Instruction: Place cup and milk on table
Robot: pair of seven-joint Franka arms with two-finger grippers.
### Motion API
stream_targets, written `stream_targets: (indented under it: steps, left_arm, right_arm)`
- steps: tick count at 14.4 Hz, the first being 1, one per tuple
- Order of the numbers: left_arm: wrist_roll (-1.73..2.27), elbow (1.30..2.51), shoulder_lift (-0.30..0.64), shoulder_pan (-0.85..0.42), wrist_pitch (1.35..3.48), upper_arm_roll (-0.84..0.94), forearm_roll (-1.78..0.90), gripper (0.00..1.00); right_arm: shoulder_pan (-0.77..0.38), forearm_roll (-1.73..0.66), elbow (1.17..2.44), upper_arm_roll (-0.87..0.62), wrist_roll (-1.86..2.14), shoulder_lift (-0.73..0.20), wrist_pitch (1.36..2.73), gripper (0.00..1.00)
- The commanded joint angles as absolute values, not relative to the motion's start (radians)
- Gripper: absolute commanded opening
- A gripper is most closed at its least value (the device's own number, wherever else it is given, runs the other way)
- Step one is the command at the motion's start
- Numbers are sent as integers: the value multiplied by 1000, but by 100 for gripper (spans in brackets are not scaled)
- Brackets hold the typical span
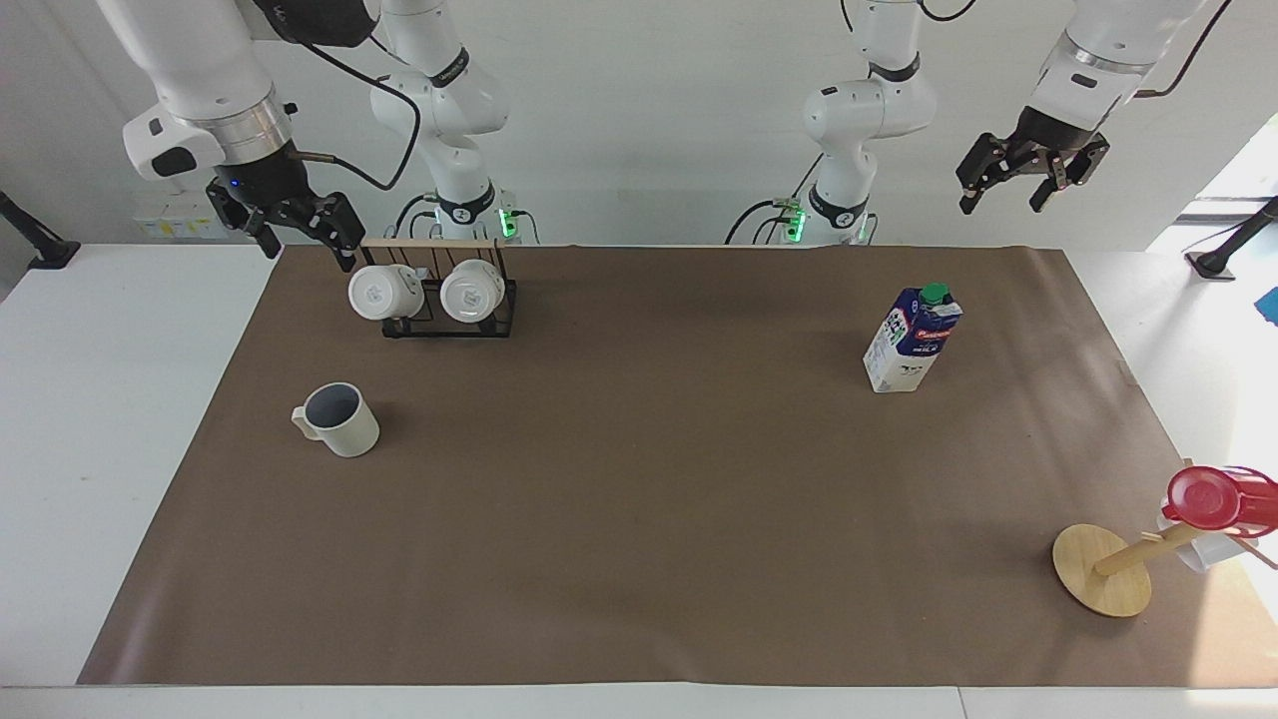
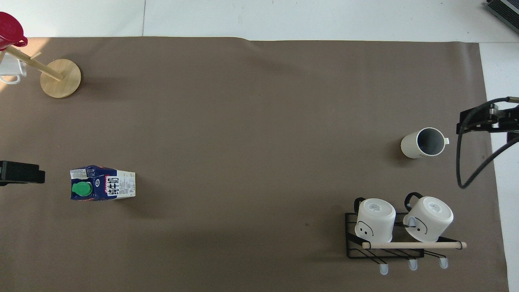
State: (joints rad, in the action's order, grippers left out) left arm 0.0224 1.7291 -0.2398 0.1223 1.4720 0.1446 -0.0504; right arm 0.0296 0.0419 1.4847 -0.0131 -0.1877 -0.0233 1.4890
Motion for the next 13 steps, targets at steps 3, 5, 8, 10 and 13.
stream_targets:
  steps: [3, 5, 8, 10, 13]
  left_arm:
    - [25, 1721, -241, 140, 1454, 152, -55, 100]
    - [23, 1721, -241, 138, 1454, 152, -55, 100]
    - [25, 1721, -241, 138, 1454, 152, -55, 100]
    - [25, 1721, -241, 138, 1454, 152, -55, 100]
    - [25, 1721, -241, 138, 1454, 152, -55, 100]
  right_arm:
    - [37, 43, 1493, -17, -164, -14, 1483, 100]
    - [38, 41, 1494, -17, -156, -14, 1491, 100]
    - [38, 43, 1494, -15, -155, -14, 1496, 100]
    - [38, 43, 1496, -17, -155, -14, 1502, 100]
    - [38, 43, 1494, -17, -150, -14, 1502, 100]
